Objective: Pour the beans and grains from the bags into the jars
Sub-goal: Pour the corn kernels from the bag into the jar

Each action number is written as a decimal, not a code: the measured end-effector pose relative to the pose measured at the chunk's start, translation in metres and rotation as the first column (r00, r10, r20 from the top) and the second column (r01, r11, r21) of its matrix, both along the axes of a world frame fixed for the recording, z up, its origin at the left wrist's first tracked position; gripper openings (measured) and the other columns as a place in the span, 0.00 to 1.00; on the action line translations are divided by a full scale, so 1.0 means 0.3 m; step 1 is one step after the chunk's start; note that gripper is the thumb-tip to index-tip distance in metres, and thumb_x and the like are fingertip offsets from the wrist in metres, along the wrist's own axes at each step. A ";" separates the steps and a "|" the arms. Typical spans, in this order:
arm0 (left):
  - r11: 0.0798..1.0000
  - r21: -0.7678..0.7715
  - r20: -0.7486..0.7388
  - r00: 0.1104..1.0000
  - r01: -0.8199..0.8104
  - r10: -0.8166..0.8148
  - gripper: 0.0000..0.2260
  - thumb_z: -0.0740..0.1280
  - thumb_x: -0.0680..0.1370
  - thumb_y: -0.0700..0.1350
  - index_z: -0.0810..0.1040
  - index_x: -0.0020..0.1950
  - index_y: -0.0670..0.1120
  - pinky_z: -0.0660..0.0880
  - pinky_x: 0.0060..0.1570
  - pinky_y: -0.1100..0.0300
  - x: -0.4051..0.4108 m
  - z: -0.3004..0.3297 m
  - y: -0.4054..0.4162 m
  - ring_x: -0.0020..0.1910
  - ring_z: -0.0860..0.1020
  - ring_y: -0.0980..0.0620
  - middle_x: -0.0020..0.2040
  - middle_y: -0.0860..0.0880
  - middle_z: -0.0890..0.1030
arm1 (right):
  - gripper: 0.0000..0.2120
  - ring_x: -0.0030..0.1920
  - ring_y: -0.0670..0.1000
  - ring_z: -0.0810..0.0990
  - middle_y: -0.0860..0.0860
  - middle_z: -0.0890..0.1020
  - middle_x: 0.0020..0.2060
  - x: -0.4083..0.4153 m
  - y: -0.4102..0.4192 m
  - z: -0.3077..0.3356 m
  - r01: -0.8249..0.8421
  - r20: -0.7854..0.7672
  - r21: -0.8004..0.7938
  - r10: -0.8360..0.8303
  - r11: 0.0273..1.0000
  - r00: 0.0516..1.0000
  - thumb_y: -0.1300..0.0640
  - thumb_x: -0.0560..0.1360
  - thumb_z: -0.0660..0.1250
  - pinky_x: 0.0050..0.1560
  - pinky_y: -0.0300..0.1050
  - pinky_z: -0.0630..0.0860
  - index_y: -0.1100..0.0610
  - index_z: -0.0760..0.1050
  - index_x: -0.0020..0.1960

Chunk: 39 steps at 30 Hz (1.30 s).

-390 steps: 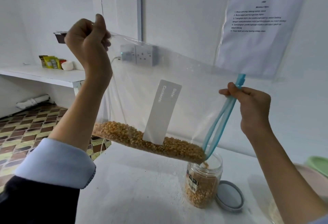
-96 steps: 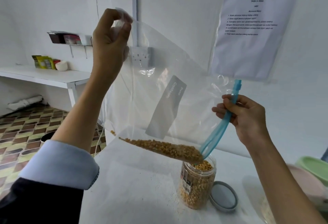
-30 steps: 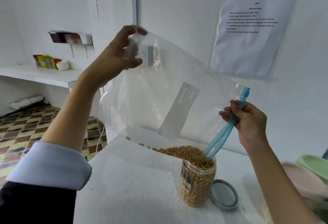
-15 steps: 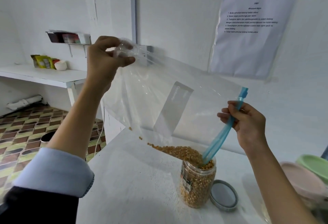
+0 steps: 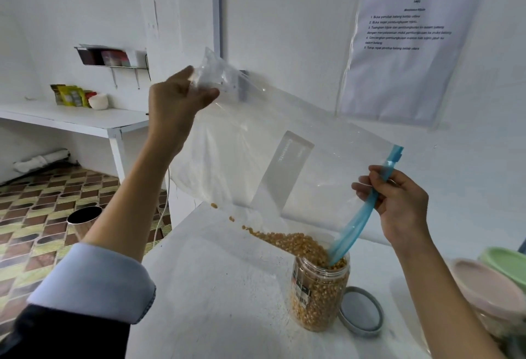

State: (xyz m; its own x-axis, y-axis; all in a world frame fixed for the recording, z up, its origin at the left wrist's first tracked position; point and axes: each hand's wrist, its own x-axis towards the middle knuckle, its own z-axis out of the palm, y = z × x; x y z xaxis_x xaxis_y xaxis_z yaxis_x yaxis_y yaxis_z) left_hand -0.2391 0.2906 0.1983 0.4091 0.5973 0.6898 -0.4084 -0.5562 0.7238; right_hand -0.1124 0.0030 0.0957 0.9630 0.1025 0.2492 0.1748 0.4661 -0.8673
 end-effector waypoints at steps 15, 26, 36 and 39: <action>0.842 0.491 -0.608 0.780 0.224 0.147 0.39 0.71 0.70 0.29 0.56 0.75 0.44 0.71 0.41 0.69 -0.045 -0.040 0.073 0.46 0.70 0.51 0.58 0.46 0.69 | 0.04 0.32 0.53 0.83 0.52 0.82 0.30 0.015 -0.013 -0.017 0.054 -0.040 0.039 -0.052 0.998 0.998 0.68 0.76 0.65 0.37 0.40 0.80 0.62 0.78 0.46; 0.901 0.389 -0.530 0.847 0.193 0.047 0.03 0.61 0.80 0.41 0.68 0.53 0.45 0.70 0.39 0.54 -0.068 -0.123 0.071 0.35 0.68 0.52 0.39 0.49 0.71 | 0.02 0.32 0.51 0.83 0.55 0.81 0.37 -0.002 -0.010 -0.022 0.093 -0.080 0.039 -0.090 0.995 0.993 0.65 0.76 0.67 0.38 0.40 0.80 0.61 0.78 0.47; 0.955 0.280 -0.512 0.857 0.096 0.064 0.04 0.66 0.77 0.35 0.78 0.50 0.36 0.72 0.48 0.63 -0.073 -0.139 0.108 0.41 0.78 0.54 0.43 0.44 0.81 | 0.03 0.32 0.51 0.83 0.56 0.81 0.38 -0.016 -0.011 -0.013 0.151 -0.088 0.064 -0.145 0.986 0.985 0.65 0.76 0.66 0.40 0.40 0.80 0.61 0.78 0.48; 0.991 0.090 -0.414 0.909 0.101 -0.055 0.09 0.60 0.78 0.32 0.71 0.41 0.44 0.73 0.48 0.54 -0.049 -0.162 0.085 0.33 0.76 0.52 0.35 0.46 0.76 | 0.02 0.31 0.50 0.83 0.55 0.81 0.37 -0.024 -0.004 -0.005 0.182 -0.072 0.052 -0.178 0.982 0.981 0.65 0.76 0.67 0.39 0.40 0.80 0.61 0.78 0.48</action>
